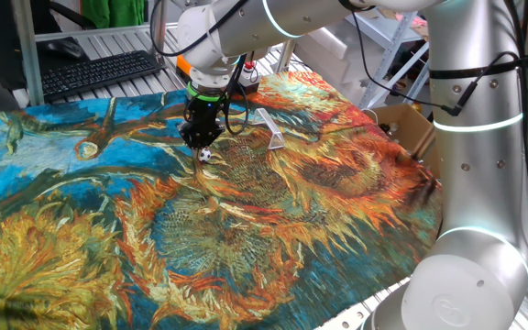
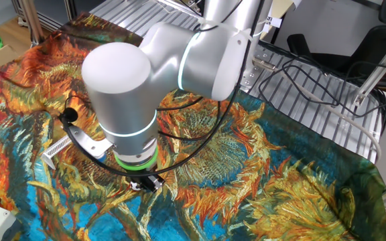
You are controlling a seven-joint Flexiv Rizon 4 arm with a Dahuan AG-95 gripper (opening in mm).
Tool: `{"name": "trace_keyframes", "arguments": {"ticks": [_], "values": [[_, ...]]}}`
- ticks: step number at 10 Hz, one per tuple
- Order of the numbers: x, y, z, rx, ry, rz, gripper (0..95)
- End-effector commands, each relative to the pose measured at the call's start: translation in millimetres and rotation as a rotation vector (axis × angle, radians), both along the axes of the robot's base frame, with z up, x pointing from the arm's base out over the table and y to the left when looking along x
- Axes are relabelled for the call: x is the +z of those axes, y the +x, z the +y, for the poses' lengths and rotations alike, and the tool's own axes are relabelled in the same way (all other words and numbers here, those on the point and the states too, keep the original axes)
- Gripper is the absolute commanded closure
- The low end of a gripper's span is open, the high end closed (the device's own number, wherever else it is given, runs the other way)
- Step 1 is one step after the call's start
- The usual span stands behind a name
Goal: Push the soccer ball into the goal
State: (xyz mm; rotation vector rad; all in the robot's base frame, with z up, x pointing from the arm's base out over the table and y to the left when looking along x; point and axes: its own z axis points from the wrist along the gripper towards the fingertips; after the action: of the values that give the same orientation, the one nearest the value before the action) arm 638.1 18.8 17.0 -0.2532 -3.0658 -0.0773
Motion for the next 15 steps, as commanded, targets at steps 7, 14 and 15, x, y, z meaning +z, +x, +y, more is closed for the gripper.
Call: {"name": "trace_keyframes", "arguments": {"ticks": [7,14,15], "values": [[-2.1,0.3,-42.2,0.121,-0.027,0.005,95.0],[13.3,-11.0,-33.1,0.039,0.005,0.034,95.0],[17.0,-16.8,-22.7,0.024,-0.001,0.04,95.0]]}}
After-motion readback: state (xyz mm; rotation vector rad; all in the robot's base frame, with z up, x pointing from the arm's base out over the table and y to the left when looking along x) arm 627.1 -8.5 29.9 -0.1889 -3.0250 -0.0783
